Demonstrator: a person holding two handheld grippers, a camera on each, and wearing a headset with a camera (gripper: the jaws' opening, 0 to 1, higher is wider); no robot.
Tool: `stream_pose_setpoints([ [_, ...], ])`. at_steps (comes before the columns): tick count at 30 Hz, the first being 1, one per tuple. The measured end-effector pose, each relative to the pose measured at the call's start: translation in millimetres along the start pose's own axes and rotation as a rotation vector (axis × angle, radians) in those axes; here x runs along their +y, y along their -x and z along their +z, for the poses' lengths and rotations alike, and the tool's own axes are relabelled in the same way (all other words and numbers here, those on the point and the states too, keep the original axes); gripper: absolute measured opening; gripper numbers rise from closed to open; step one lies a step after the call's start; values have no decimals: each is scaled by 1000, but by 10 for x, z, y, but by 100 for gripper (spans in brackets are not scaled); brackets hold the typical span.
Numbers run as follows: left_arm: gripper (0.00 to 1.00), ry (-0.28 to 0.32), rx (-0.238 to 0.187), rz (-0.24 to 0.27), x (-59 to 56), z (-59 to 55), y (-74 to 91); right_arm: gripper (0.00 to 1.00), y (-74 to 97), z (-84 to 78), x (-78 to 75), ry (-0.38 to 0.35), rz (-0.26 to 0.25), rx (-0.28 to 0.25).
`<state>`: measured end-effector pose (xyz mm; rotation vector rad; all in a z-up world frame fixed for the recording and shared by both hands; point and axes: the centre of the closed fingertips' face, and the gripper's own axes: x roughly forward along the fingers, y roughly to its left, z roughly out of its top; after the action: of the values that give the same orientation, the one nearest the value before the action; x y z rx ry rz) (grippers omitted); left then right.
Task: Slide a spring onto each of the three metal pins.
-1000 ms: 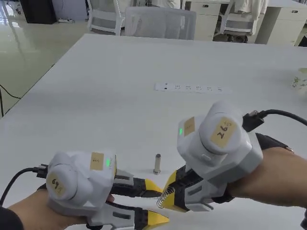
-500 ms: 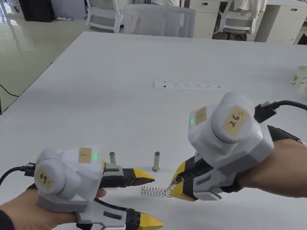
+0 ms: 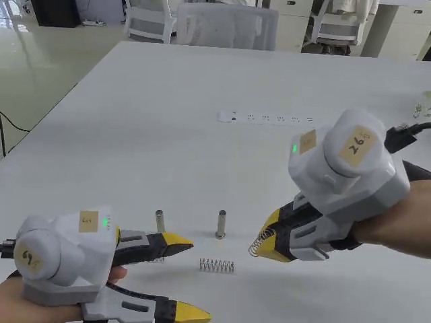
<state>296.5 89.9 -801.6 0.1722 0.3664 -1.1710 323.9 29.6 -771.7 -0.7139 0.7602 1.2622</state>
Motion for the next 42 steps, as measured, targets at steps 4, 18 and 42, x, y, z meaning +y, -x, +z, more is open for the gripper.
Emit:
stream_pose_setpoints([
  [4, 56, 16, -12, 27, 45, -5, 52, 8, 13, -19, -15, -2, -5, 4],
  [18, 59, 59, -43, 122, 191, -54, 262, 8, 93, -58, -110, -14, -26, 6],
  [42, 64, 107, -93, 248, 397, -76, 479, 8, 322, -138, -421, -19, -97, 40],
])
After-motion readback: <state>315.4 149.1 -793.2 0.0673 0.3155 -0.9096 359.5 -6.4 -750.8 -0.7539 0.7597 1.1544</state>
